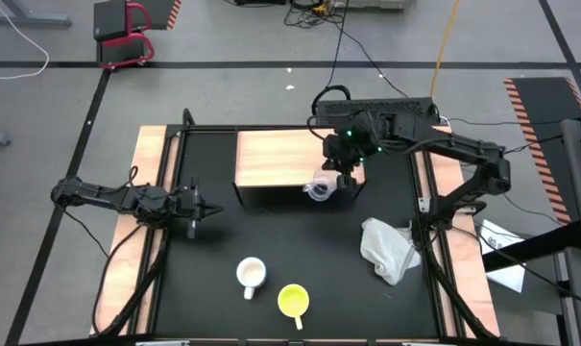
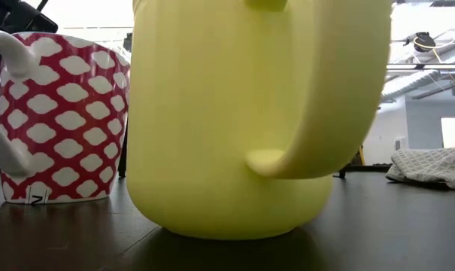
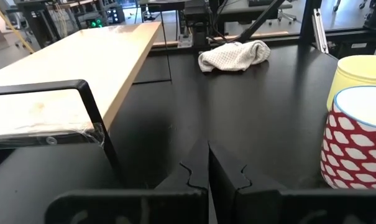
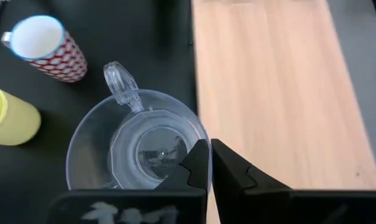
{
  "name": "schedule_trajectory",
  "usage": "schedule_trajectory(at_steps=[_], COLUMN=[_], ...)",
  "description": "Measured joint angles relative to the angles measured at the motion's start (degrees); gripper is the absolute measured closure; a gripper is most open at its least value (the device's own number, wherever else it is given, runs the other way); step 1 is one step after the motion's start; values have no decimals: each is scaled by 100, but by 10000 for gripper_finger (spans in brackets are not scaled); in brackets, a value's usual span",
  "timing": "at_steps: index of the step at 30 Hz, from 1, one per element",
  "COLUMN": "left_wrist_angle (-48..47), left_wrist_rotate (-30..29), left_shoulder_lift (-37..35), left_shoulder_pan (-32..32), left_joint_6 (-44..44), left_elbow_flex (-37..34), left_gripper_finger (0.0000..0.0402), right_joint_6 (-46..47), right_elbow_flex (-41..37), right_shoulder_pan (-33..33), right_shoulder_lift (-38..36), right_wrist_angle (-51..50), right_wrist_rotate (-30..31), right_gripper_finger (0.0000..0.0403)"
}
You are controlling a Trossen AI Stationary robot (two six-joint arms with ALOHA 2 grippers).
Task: Stack small to large cups/mugs on shelf
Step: Put the transparent mug on the shelf
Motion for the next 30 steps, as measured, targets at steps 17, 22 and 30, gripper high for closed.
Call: schedule_trajectory(at_steps=[17,22,30], left_wrist_angle=[-28,-30,-35], left_wrist_rotate=[-4,-4,-9], left_shoulder_lift=[0,-2,-1], left_shoulder_pan=[0,0,0], left_joint_6=[-46,-44,-27], left_elbow_flex=[0,0,0], left_gripper_finger=[398,398,398], right_joint_6=[-647,-775,-795], right_elbow_flex=[91,93,91], right_shoulder_pan=[-660,-694,-698], right_shoulder_lift=[187,196,217], right_wrist_angle=[54,-233,-389], right_wrist_rotate=[-146,-144,-104], right_gripper_finger=[403,403,403])
